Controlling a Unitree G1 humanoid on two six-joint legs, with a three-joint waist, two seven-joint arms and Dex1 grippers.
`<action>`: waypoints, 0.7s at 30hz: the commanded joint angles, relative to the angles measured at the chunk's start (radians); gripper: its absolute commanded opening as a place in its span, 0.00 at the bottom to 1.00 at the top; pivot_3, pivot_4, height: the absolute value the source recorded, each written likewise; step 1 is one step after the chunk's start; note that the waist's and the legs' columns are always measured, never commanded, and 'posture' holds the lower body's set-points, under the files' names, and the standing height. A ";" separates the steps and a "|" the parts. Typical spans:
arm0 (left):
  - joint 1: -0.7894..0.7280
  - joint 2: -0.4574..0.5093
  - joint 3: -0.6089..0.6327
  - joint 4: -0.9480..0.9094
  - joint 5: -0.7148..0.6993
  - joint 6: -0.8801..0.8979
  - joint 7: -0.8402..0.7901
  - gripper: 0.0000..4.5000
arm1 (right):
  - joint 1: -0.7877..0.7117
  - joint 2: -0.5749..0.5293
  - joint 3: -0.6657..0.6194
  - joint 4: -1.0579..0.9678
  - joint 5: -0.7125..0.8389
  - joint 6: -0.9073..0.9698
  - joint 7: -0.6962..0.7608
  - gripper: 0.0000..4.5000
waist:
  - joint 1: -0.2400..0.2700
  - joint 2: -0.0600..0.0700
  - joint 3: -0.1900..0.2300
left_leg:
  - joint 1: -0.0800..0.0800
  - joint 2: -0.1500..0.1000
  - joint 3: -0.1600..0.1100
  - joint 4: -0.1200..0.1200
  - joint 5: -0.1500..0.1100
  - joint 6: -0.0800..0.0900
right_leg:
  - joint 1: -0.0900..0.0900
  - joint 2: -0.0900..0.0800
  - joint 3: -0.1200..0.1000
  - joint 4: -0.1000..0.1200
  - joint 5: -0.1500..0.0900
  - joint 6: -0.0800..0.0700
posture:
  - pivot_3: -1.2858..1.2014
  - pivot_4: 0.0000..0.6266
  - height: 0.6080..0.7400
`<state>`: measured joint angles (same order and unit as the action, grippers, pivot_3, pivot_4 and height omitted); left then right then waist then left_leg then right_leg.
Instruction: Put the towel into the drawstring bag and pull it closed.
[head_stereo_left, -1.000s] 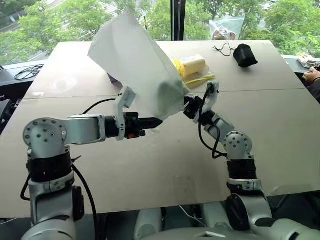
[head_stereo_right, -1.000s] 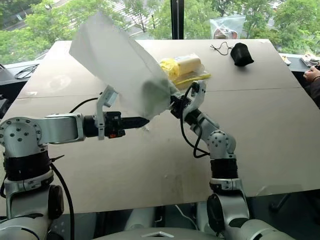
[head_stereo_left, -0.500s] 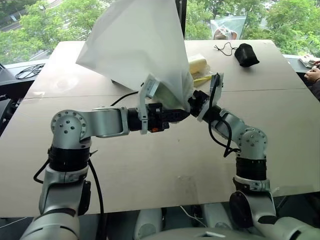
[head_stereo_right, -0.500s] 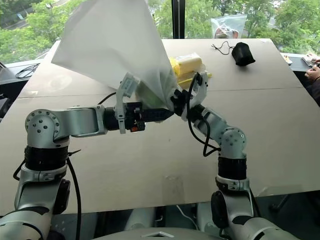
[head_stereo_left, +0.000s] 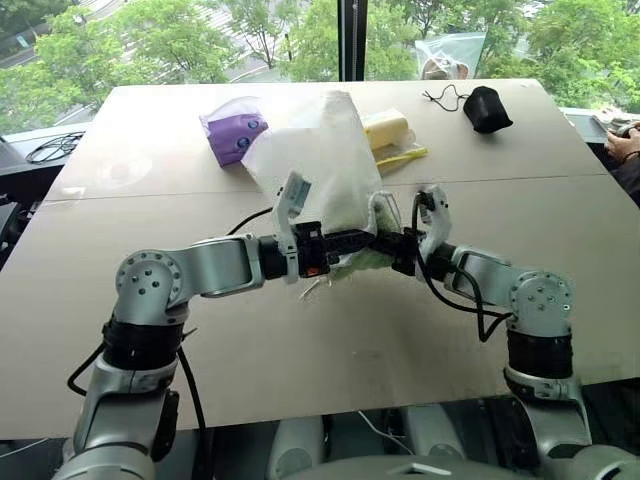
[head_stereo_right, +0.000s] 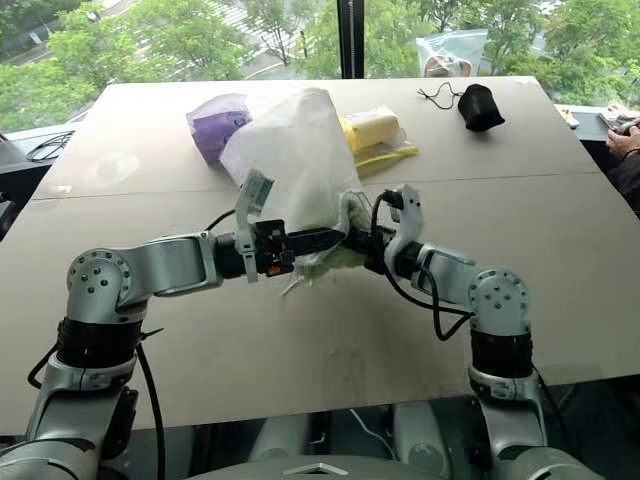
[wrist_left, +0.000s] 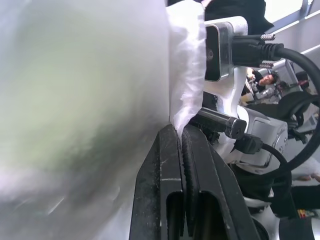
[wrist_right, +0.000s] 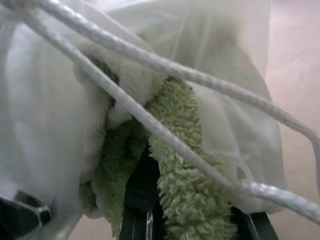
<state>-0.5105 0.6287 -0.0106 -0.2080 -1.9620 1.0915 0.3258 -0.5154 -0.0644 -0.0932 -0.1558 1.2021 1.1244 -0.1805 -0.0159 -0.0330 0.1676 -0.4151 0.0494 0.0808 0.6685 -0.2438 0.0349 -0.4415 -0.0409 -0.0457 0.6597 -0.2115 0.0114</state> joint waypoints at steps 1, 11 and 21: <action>0.012 0.017 -0.008 0.020 -0.009 -0.034 0.044 0.00 | -0.061 0.042 0.052 0.114 -0.134 -0.115 0.087 0.01 | 0.002 0.000 0.000 | 0.000 0.000 0.000 0.000 0.000 0.000 | 0.000 0.000 0.000 0.000 0.000 0.000 | 0.52 0.24 1.00; 0.035 0.024 0.019 0.085 0.015 -0.066 0.061 0.00 | -0.027 0.028 0.132 0.147 -0.308 -0.222 0.394 0.80 | 0.008 0.000 0.000 | -0.004 0.001 0.000 0.000 0.000 0.001 | 0.000 -0.003 -0.002 -0.004 0.002 -0.003 | 0.52 0.24 1.00; 0.018 0.056 0.034 0.136 0.035 -0.050 0.015 0.00 | 0.051 -0.183 0.333 -0.034 -0.560 -0.286 0.533 0.80 | 0.003 0.000 0.000 | -0.001 -0.001 0.000 0.000 0.000 0.001 | 0.000 -0.002 -0.001 -0.001 0.000 0.000 | 0.52 0.24 1.00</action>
<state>-0.4708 0.6737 -0.0051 -0.0703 -1.9267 1.0400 0.3631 -0.4618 -0.2520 0.2184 -0.1515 0.6775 0.8805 0.3257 -0.0132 -0.0331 0.1676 -0.4161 0.0483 0.0808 0.6685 -0.2441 0.0353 -0.4416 -0.0427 -0.0467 0.6586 -0.2116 0.0114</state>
